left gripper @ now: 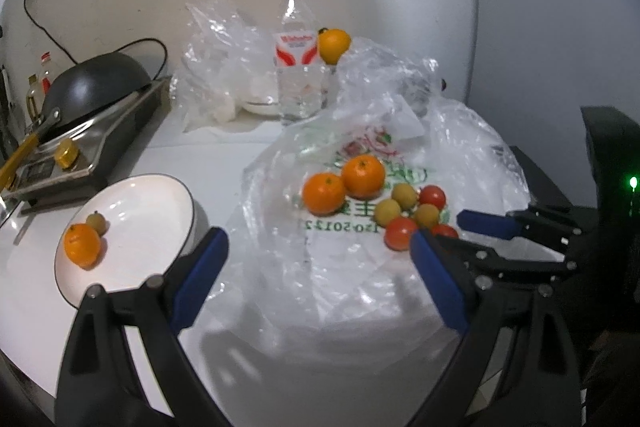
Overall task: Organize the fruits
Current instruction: 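Grasp a red tomato with the left gripper while the right gripper grasps another tomato, then carry both held tomatoes over the white plate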
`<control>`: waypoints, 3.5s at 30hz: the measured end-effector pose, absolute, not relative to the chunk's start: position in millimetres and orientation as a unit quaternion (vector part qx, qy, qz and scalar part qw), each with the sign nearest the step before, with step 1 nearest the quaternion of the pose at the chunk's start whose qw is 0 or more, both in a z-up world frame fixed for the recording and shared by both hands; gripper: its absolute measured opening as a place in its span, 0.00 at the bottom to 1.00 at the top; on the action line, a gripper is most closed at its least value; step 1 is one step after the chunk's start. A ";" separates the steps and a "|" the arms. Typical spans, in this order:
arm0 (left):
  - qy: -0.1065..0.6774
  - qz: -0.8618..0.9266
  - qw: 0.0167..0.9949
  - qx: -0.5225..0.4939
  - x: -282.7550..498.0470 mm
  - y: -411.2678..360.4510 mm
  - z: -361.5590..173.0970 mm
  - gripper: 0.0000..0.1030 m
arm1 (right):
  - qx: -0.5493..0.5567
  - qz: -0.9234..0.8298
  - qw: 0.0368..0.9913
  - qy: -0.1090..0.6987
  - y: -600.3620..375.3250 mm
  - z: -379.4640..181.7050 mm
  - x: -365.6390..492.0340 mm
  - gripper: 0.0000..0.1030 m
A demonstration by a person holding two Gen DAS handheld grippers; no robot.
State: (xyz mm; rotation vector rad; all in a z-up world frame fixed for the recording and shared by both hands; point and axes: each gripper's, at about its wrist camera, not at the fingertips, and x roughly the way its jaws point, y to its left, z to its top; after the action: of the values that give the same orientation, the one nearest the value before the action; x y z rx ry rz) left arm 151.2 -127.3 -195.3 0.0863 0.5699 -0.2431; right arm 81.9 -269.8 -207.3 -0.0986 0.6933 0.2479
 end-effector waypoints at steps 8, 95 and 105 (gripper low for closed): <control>0.295 -0.122 0.946 0.056 156.9 -137.2 -204.6 0.90 | -0.055 0.145 0.924 0.350 -270.7 -211.9 86.2 0.27; 0.312 -0.147 0.938 0.030 157.4 -82.0 -171.8 0.28 | -0.065 0.169 0.948 0.261 -233.7 -131.7 54.4 0.27; 0.302 -0.112 0.947 0.013 150.6 -28.7 -170.3 0.28 | -0.080 0.188 0.944 0.259 -188.3 -127.2 57.7 0.27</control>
State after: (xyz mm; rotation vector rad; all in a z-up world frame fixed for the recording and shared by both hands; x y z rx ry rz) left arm 150.6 -28.7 -170.3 0.0263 0.6140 -0.2290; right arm 57.7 -188.3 -127.2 -0.1634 0.5279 0.3839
